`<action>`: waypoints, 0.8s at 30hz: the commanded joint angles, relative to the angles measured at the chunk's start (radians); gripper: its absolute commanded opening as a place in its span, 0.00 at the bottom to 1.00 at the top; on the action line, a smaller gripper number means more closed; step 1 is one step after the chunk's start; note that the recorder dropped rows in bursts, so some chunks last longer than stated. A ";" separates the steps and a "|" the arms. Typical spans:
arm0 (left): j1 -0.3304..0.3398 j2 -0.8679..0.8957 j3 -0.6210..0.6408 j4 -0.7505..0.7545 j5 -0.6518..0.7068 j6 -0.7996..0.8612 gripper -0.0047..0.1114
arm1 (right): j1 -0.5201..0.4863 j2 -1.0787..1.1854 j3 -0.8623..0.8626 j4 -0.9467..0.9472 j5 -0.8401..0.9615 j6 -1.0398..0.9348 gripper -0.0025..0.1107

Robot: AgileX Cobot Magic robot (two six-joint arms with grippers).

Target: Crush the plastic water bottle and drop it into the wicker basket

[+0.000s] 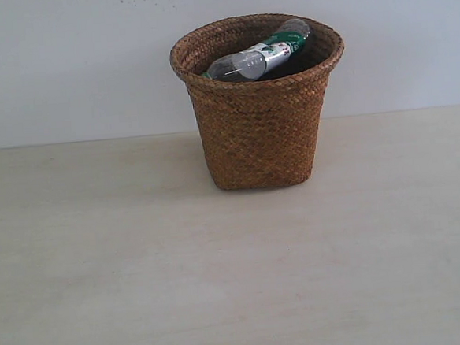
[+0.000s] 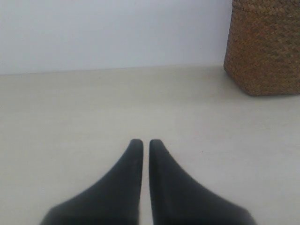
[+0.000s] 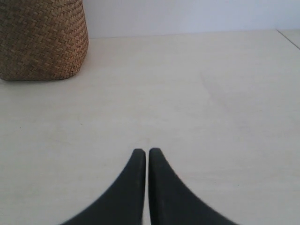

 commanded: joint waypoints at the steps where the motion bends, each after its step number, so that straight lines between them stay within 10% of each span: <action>1: 0.002 -0.004 0.004 0.001 0.003 0.007 0.07 | -0.001 -0.006 0.000 0.004 -0.005 -0.018 0.02; 24: 0.002 -0.004 0.004 0.001 0.003 0.007 0.07 | -0.001 -0.006 0.000 0.009 -0.005 -0.001 0.02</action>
